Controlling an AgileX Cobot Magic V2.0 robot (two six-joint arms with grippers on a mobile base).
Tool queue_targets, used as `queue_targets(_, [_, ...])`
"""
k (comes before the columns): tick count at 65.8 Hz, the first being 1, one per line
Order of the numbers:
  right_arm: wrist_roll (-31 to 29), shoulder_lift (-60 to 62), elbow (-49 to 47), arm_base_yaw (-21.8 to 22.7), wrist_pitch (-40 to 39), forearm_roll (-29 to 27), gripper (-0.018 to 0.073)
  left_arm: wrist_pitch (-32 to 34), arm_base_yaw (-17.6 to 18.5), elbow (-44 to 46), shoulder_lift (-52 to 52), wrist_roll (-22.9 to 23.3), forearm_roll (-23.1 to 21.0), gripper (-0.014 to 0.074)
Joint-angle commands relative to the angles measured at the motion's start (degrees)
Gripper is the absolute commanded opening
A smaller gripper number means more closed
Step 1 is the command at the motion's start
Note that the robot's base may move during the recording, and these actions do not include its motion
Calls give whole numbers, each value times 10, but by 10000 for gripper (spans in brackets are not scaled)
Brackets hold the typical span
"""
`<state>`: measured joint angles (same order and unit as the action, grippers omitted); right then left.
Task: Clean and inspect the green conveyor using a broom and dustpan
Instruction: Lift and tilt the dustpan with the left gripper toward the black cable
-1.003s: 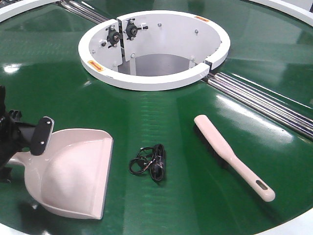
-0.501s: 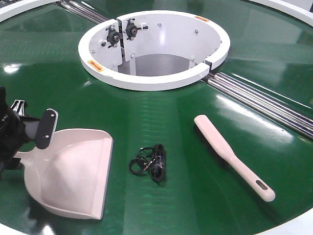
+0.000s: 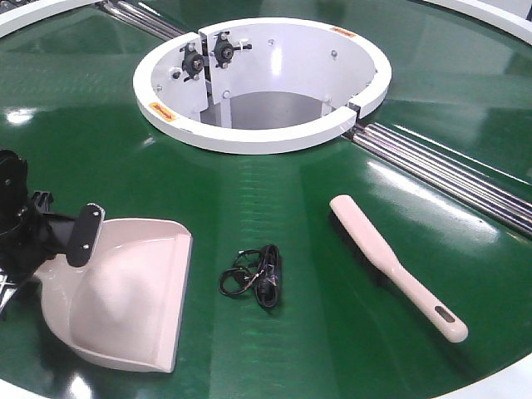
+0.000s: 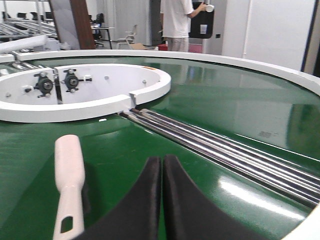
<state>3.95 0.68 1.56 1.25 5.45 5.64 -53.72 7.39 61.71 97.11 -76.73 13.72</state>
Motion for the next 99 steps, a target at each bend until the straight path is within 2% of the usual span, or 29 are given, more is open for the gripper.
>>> queue_targets(1, [-6, 6, 2, 7, -43, 1, -9, 0, 2, 11, -18, 0, 2, 366])
queue_targets(18, [-6, 6, 2, 7, -43, 1, -9, -17, 2, 12, -16, 1, 31, 28])
queue_targets(21, [-6, 6, 2, 7, -43, 1, -9, -21, 2, 12, -16, 1, 36, -10])
queue_targets(36, [-6, 6, 2, 7, -43, 1, -9, -48, 3, 14, -16, 10, 34, -8])
queue_targets(46, [-6, 6, 2, 7, -43, 1, -9, -81, 3, 35, -16, 64, 30, -8])
queue_targets(59, [-6, 6, 2, 7, -43, 1, -9, -125, 4, 83, -16, 100, 31, -8])
queue_targets(65, [-6, 6, 2, 7, -43, 1, -9, -130, 16, 88, -16, 105, 46, -8])
queue_targets(72, [-6, 7, 2, 7, -43, 1, -9, -124, 44, 87, -15, 125, 75, -8])
queue_targets(81, [-6, 7, 2, 7, -43, 1, -9, -109, 80, 87, -15, 127, 104, -8])
queue_targets(99, [-6, 7, 2, 7, -43, 1, -9, -94, 95, 87, -15, 127, 99, -8])
